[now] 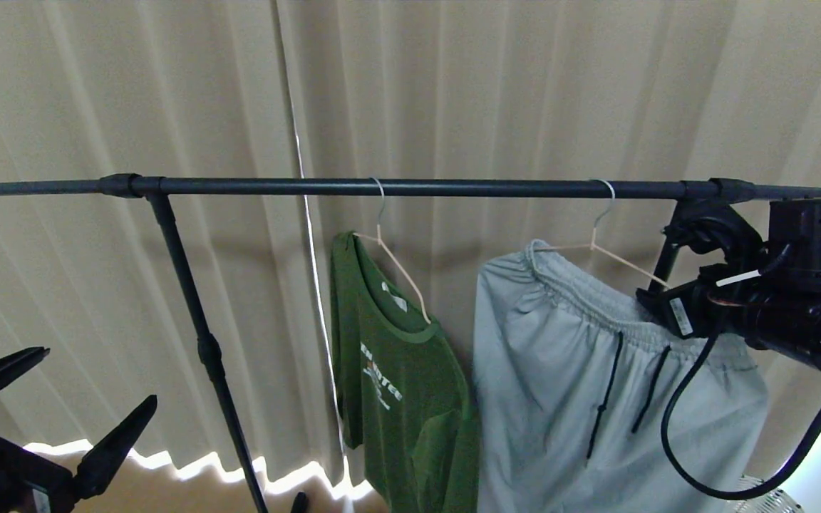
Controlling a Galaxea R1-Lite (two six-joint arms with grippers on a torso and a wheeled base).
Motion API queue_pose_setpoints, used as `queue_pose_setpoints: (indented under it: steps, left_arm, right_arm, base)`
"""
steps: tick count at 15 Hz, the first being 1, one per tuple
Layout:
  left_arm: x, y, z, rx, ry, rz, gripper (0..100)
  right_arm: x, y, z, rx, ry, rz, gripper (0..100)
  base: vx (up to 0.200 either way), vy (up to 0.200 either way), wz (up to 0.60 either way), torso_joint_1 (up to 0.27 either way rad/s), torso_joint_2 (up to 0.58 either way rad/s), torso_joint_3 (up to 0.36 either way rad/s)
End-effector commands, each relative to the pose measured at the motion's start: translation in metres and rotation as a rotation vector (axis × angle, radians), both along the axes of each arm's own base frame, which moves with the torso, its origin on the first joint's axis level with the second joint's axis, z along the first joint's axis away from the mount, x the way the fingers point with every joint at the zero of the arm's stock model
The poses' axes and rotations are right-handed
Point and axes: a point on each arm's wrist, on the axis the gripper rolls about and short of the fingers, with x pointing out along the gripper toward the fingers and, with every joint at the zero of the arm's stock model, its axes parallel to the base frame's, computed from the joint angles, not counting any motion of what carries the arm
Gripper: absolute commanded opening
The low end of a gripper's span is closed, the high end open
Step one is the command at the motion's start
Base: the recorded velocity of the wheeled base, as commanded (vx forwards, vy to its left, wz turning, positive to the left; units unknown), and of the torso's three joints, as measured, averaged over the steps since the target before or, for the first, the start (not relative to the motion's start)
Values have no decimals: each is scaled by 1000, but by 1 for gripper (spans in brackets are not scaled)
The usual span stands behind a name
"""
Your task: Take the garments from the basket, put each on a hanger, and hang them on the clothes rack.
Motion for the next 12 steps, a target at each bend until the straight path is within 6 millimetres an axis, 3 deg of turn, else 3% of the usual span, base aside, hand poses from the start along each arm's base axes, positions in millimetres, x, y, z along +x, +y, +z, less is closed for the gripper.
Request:
queue_pose_setpoints:
  steps: [1,6,12]
  left_arm:
    - [-2,1,3,-6,-20,3,100]
    - [-2,1,2,-7,-19,5,100]
    - [-17,6,-1,-25,-59,5,100]
  right_arm:
    - [-15,9,-3,66,-55,25,100]
    - [-18,9,-6,123,-181,72,100]
    - [-41,3,-12,175,-329,130,100]
  base:
    - [0,0,0,0,0,0]
    - [0,0,0,0,0,0]
    - [0,0,0,0,0,0]
